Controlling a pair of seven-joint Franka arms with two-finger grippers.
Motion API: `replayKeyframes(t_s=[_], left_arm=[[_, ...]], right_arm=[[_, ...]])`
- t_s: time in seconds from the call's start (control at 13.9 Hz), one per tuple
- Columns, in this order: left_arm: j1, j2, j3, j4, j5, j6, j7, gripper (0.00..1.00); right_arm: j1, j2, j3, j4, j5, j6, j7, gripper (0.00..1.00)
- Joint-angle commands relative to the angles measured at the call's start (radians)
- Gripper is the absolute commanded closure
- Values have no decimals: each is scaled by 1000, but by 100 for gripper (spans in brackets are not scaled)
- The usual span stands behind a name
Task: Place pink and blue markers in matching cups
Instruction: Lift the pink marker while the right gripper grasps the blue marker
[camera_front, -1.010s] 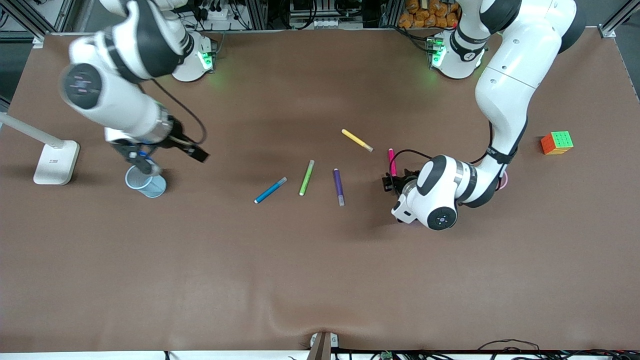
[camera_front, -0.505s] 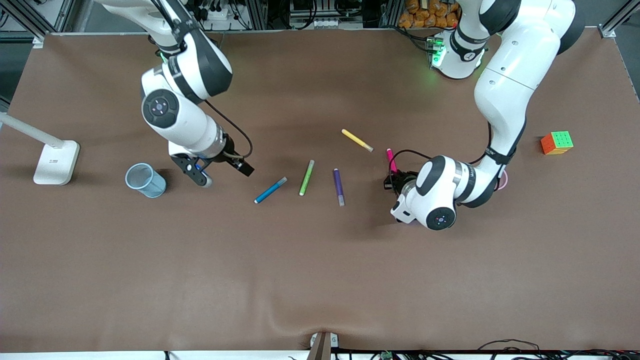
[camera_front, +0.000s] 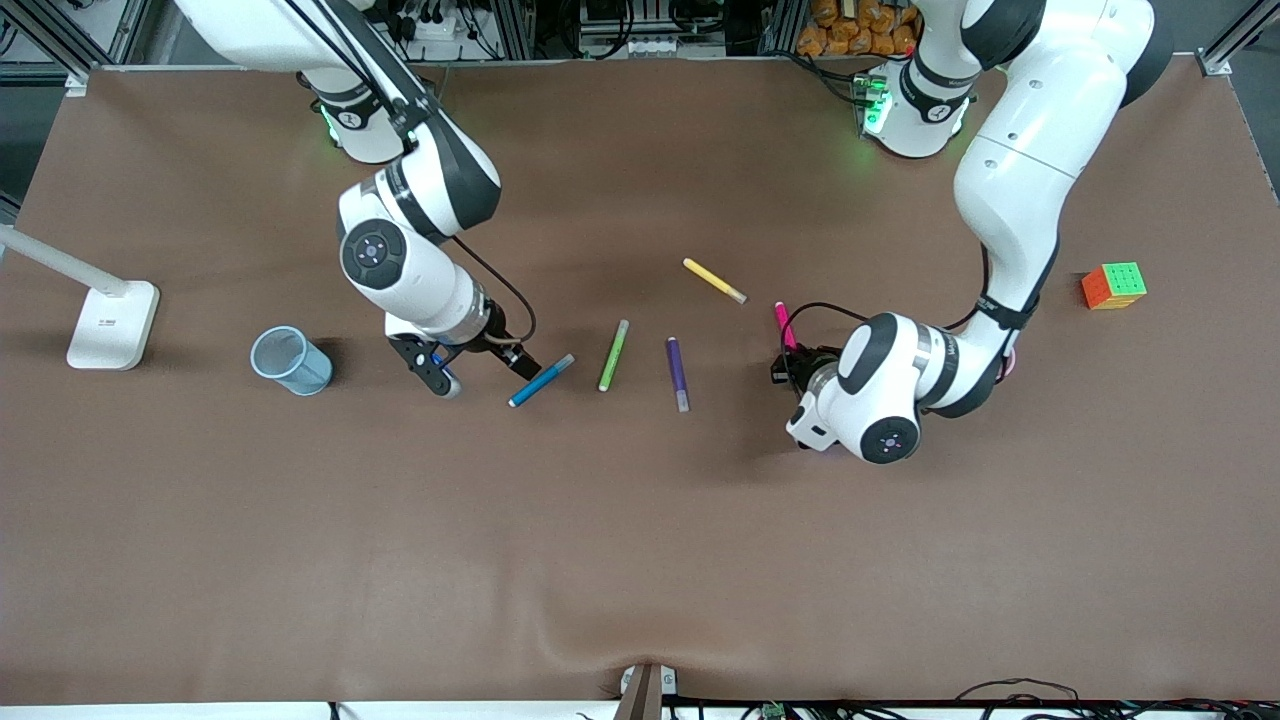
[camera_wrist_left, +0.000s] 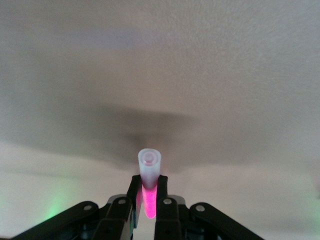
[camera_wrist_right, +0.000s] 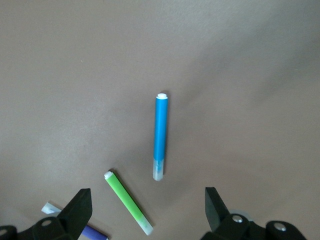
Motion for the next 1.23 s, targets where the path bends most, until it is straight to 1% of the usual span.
replayKeyframes(t_s=[0.0, 0.29, 0.51, 0.72, 0.94, 1.15], left_arm=[[4, -87, 2, -7, 8, -41, -15, 100], [44, -194, 13, -9, 12, -74, 2, 100], [46, -296, 13, -7, 80, -79, 5, 100], [62, -372, 14, -10, 84, -94, 7, 100], [104, -428, 14, -15, 91, -99, 16, 100], [110, -474, 14, -20, 138, -97, 28, 100]], right_arm=[[22, 34, 0, -10, -12, 64, 38, 0], [35, 72, 0, -47, -16, 162, 38, 0], [49, 112, 0, -56, -16, 224, 61, 0], [69, 146, 0, -55, -19, 271, 85, 0], [69, 177, 0, -58, -41, 273, 85, 5], [72, 201, 0, -55, -45, 275, 90, 21]])
